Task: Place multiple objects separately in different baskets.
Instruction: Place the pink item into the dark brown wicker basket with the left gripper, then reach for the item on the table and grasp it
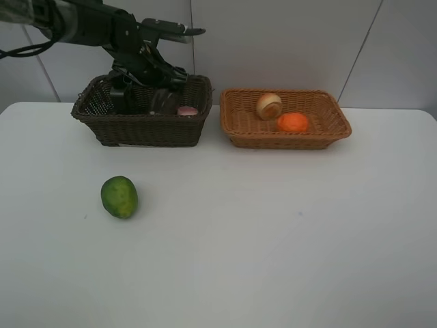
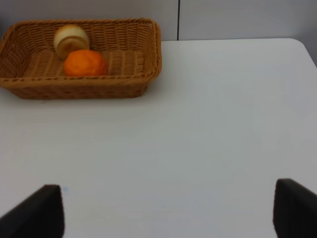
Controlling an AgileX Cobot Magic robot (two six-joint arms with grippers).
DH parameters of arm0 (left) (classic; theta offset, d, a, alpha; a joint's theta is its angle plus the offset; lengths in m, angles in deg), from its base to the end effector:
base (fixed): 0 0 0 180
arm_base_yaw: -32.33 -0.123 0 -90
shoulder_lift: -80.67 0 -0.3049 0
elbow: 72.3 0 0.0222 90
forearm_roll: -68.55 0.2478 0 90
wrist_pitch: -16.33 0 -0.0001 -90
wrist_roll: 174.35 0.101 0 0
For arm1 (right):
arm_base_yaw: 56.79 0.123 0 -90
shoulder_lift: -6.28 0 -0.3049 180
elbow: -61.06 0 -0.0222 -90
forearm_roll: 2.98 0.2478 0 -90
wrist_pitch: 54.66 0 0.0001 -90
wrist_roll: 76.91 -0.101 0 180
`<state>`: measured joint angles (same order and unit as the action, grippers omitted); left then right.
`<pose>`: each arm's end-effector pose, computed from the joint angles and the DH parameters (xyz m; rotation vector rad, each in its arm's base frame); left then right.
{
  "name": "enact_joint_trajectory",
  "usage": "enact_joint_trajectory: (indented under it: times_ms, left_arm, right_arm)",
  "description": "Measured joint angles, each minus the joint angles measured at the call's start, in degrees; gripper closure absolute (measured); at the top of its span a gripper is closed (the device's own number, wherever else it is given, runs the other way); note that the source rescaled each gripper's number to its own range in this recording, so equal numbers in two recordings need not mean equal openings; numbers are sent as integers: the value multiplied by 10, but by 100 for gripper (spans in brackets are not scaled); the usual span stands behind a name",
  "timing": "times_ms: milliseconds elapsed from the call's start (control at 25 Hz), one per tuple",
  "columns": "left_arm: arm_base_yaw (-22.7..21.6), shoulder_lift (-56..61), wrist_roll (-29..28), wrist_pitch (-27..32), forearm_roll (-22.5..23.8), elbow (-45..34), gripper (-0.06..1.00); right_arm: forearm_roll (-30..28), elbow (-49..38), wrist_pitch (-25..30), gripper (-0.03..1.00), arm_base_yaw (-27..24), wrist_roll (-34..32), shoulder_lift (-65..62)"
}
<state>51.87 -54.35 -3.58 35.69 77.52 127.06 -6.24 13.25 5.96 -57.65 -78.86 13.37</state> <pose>0.4919 -0.1690 0.1801 0.3591 2.3267 -0.1128 -0.0216 -0.0047 0.2778 0.0528 2.0147 -0.0556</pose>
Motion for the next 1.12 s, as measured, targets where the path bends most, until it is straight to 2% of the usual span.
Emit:
enact_joint_trajectory:
  times_ms: [160,560,920,1120]
  left_arm:
    - [1,22,0,47,-2,0,-5]
    - [25,126,0,232,-27,-16,-6]
    - [40,244,15,244,-29,-178,-6]
    - [40,295,78,246,-29,-259,-6]
  right_arm:
    - [0,0,0,9,0,0,0]
    - [0,0,0,9,0,0,0]
    - [0,0,0,9,0,0,0]
    - [0,0,0,9,0,0,0]
